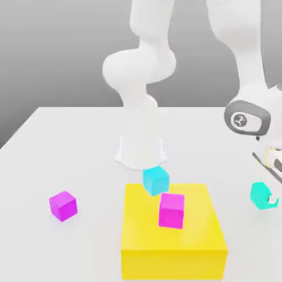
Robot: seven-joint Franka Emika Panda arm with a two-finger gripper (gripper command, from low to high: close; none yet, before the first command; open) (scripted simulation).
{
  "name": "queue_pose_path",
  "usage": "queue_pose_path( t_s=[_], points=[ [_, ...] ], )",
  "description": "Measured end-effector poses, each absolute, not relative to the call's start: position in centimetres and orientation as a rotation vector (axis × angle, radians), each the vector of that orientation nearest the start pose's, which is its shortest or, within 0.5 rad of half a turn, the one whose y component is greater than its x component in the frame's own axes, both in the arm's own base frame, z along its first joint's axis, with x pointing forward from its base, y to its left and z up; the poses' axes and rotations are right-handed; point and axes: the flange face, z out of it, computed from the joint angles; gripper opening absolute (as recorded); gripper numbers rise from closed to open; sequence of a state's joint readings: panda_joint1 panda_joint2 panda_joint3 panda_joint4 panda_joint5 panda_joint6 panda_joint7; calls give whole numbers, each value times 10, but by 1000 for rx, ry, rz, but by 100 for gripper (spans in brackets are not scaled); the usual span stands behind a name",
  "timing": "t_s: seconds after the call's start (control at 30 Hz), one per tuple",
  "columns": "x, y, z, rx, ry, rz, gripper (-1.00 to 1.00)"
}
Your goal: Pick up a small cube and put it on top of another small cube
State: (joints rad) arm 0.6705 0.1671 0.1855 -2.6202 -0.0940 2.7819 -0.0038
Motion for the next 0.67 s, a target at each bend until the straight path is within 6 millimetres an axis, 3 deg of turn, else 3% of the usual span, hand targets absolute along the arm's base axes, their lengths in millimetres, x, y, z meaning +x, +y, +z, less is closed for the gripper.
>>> queue_pose_path(
  t_s=[0.07, 0.1, 0.2, 0.4, 0.47, 0.53, 0.57, 0.67],
  points=[
    [309, 303, 218, -2874, -1295, -6, -100],
    [333, 276, 230, -2928, -1176, -7, -100],
    [373, 215, 267, -3023, -921, -10, -100],
    [405, 89, 332, -3114, -433, 0, -100],
    [407, 74, 321, -3117, -373, 3, -100],
    [407, 70, 298, -3118, -358, 3, -100],
    [406, 69, 285, -3119, -355, 3, 100],
    [406, 69, 285, -3119, -355, 3, 100]
  ],
)
